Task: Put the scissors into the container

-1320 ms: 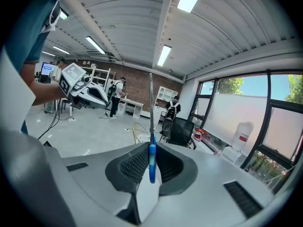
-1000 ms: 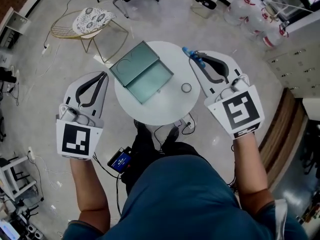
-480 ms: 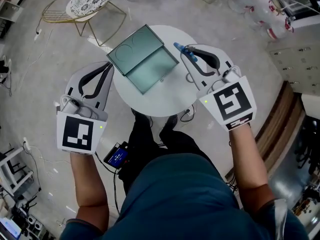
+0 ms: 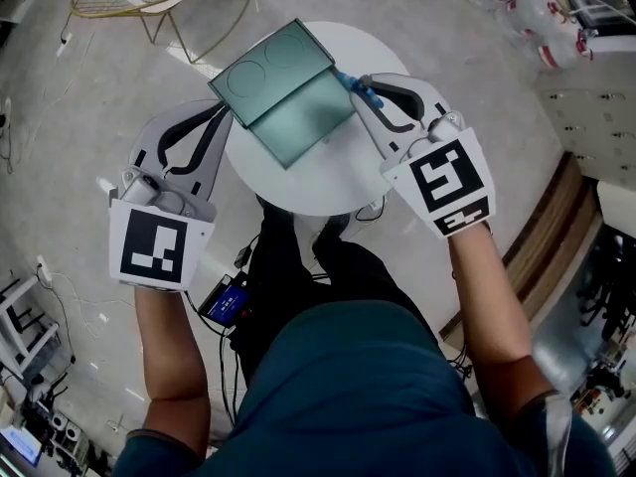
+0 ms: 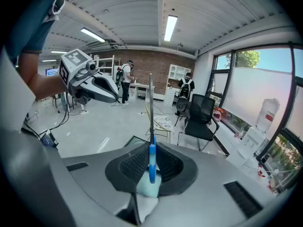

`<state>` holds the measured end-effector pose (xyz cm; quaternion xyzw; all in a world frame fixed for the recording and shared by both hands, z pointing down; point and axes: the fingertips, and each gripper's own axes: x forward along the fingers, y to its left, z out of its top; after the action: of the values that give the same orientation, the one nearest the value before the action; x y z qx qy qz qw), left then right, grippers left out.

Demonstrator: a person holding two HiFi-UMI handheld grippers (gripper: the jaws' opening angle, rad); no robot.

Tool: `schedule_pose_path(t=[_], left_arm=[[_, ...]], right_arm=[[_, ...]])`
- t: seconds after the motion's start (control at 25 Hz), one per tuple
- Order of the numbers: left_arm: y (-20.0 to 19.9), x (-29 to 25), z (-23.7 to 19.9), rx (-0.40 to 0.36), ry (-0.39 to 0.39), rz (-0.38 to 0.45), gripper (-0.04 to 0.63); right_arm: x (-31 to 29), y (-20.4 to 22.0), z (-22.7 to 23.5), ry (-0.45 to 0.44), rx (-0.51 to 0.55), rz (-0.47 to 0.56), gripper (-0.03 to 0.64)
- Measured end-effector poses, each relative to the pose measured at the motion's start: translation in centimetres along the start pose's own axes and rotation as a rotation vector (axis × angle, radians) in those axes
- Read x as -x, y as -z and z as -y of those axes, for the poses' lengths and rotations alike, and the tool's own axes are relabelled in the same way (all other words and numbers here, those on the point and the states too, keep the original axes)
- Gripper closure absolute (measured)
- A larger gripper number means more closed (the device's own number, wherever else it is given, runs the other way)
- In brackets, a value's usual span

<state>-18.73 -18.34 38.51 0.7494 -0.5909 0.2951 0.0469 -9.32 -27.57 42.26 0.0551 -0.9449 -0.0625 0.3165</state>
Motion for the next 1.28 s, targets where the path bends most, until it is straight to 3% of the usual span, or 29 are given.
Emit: schedule_pose_path(t=[1.28], left_arm=[[10.2,-7.1,0.4,0.105,0.082,-0.062,0.574]], right_arm=[[-14.9,16.0,-4.0,-0.158,0.067,-0.253,0.554]])
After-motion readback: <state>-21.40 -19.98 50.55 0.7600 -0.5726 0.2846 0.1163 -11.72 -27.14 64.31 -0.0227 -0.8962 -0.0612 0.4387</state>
